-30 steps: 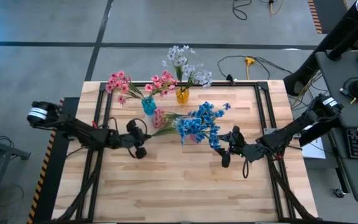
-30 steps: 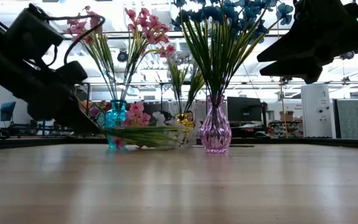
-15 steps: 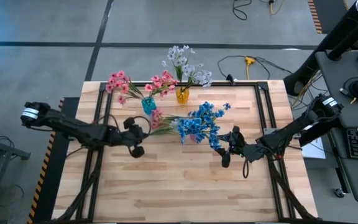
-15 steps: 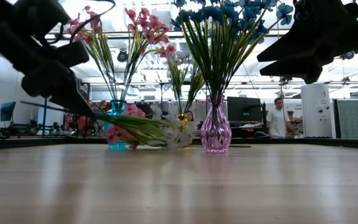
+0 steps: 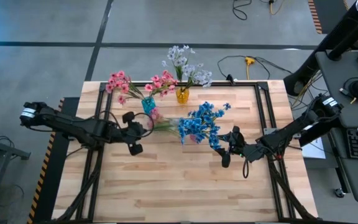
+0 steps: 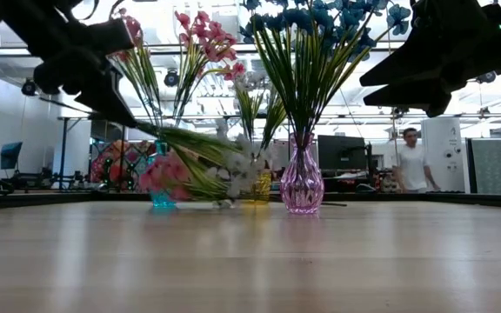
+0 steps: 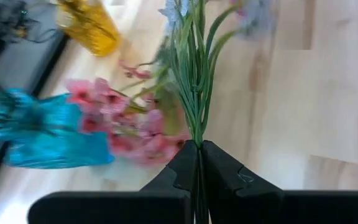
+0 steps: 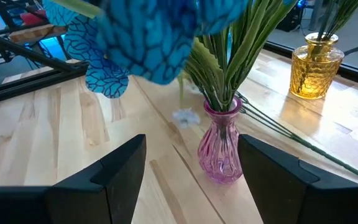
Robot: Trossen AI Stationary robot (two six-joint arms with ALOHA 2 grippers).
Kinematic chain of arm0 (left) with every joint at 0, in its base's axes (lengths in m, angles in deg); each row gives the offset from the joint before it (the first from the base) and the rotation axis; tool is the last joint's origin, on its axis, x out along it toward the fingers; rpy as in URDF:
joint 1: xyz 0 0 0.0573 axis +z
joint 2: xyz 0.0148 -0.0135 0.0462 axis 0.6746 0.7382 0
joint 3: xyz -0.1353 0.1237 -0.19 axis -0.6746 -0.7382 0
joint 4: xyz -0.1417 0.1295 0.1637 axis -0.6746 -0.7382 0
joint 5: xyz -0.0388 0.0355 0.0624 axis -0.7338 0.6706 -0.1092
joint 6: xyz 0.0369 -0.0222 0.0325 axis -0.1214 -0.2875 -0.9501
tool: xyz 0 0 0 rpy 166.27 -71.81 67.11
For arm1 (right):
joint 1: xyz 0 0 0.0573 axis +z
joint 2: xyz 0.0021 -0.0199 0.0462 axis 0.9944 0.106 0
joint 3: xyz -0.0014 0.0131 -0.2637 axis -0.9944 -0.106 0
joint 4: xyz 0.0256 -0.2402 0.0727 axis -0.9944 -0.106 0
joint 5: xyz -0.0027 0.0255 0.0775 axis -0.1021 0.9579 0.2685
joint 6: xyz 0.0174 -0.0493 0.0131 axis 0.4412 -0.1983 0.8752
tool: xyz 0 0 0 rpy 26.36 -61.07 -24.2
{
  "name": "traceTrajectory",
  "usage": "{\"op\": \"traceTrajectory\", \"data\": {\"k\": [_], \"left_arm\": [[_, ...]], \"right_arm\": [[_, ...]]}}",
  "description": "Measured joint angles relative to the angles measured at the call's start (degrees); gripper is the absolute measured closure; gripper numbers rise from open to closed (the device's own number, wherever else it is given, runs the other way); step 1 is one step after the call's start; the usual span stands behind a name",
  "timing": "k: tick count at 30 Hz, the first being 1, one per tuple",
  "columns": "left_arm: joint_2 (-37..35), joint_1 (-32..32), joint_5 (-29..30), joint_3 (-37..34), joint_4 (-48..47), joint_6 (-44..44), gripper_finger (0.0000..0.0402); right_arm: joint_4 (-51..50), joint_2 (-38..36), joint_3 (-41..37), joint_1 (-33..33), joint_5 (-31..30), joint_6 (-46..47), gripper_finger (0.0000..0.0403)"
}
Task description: Sort flowers into vase by color
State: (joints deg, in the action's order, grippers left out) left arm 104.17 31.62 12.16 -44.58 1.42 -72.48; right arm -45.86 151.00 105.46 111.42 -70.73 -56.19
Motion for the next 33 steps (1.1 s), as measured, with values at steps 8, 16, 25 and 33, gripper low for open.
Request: {"op": "traceTrajectory", "data": {"k": [8,16,25,33], "left_arm": [[-3.5,0.0,3.2,3.6,-5.0,-1.9,0.0401],[-8.1,0.0,3.3,4.6,-5.2,-3.2,0.0401],[-12.9,0.0,3.3,5.0,-5.2,-3.7,0.0401],[-14.8,0.0,3.2,8.2,-5.6,-3.4,0.0401]], "right_arm": [[0.0,0.0,0.0,0.0,0.0,0.0,0.0154],[0.0,0.0,0.0,0.0,0.0,0.0,0.0160],[0.0,0.0,0.0,0.0,0.0,0.0,0.0162],[0.0,0.0,0.0,0.0,0.0,0.0,0.0157]]}}
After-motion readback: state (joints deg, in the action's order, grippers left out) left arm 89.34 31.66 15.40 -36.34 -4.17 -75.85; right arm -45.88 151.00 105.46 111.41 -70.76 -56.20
